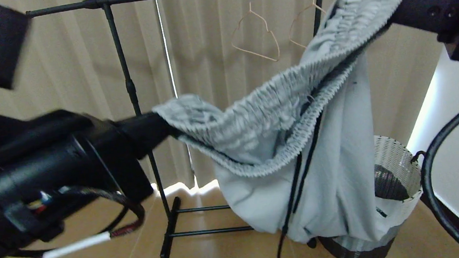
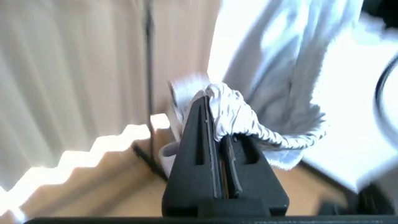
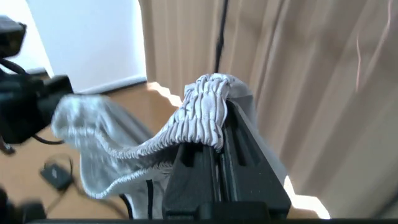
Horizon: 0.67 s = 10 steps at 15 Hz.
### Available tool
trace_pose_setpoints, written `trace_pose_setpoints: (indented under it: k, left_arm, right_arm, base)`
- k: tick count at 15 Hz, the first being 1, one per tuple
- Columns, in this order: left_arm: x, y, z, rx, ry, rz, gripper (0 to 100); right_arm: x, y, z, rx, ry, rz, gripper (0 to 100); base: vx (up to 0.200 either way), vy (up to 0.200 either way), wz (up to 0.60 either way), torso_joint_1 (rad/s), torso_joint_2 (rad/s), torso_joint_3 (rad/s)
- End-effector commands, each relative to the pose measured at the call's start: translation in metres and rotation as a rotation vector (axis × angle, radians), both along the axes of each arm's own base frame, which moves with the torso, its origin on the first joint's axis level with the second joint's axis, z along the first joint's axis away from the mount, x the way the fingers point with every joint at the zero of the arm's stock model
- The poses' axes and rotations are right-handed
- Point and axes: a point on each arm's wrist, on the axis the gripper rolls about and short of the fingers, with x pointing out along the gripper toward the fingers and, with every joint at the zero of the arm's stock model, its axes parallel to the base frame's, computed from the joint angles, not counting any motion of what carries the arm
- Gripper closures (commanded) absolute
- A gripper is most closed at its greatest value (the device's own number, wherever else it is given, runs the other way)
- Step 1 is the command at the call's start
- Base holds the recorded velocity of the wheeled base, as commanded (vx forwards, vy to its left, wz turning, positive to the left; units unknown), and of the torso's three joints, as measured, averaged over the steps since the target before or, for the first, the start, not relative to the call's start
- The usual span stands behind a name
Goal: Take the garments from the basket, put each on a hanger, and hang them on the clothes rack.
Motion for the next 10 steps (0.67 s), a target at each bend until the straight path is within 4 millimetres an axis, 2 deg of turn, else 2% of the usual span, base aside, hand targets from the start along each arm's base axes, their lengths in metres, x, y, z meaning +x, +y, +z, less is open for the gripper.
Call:
trace_pose_setpoints:
  k: [1,3,5,8,10]
  left_arm:
    - [-0.007,0.028,0.04,-0.087,-0.096,0.062,100]
    - [-0.005,0.036,0.052,-0.084,-0.108,0.069,100]
    - [0.0,0.038,0.056,-0.058,-0.103,0.089,100]
    - [0.019,0.033,0.046,0.038,-0.1,0.14,100]
    - [0.035,0.024,0.029,0.092,-0.046,0.159,100]
  right_arm:
    - [0.014,0.018,0.009,0.022,-0.023,0.025,100]
    - [0.018,0.023,0.019,0.052,-0.061,0.029,100]
    - [0.021,0.024,0.021,0.056,-0.068,0.023,100]
    - [0.024,0.018,0.018,0.047,-0.062,-0.015,100]
    - [0.04,0.003,-0.002,-0.004,-0.02,-0.11,100]
  base:
    - [0.0,0.0,0.0,0.0,0.0,0.0]
    - [0.0,0.0,0.0,0.0,0.0,0.0]
    - [0.0,0.0,0.0,0.0,0.0,0.0]
    - [0.0,0.0,0.0,0.0,0.0,0.0]
    - [0.0,0.0,0.0,0.0,0.0,0.0]
